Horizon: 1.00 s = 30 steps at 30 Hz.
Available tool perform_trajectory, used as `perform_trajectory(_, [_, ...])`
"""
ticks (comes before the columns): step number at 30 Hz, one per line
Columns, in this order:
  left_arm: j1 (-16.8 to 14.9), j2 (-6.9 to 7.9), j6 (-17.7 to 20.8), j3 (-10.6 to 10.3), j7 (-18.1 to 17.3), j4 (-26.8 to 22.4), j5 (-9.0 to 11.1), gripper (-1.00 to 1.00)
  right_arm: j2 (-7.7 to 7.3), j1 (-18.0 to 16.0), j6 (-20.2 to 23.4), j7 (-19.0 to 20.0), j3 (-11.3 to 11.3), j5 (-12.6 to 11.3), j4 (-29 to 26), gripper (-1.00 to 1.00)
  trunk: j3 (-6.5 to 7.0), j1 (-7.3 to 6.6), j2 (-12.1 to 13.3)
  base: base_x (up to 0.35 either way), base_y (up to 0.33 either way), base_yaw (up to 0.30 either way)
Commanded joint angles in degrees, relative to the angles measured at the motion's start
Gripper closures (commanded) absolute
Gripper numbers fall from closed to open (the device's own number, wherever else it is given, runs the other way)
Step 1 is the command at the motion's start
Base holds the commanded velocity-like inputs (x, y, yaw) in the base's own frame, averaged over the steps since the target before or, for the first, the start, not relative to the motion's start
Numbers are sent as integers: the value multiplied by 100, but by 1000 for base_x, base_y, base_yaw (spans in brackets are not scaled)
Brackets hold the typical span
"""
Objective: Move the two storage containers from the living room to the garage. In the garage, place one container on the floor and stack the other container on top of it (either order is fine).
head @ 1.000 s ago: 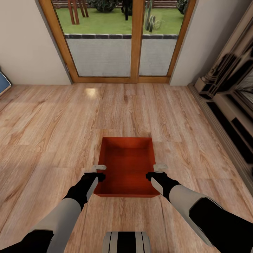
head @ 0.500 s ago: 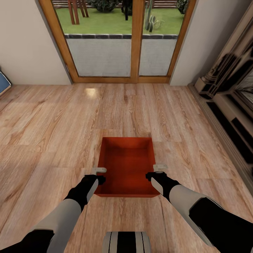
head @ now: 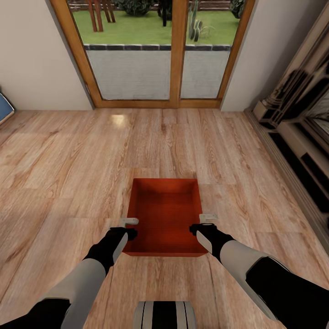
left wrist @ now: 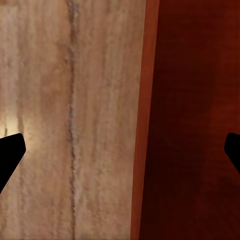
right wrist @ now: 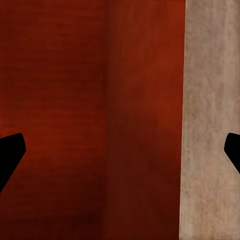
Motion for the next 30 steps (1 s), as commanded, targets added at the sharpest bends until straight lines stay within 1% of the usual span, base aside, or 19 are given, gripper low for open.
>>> perform_trajectory(1, [0, -5, 26, 6, 18, -9, 7, -100, -2, -1, 39, -33, 48, -32, -12, -100, -4, -1, -1, 0, 0, 0])
perform_trajectory(30, [0, -12, 20, 1, 15, -9, 7, -100, -2, -1, 39, -33, 52, -32, -12, -100, -4, -1, -1, 0, 0, 0])
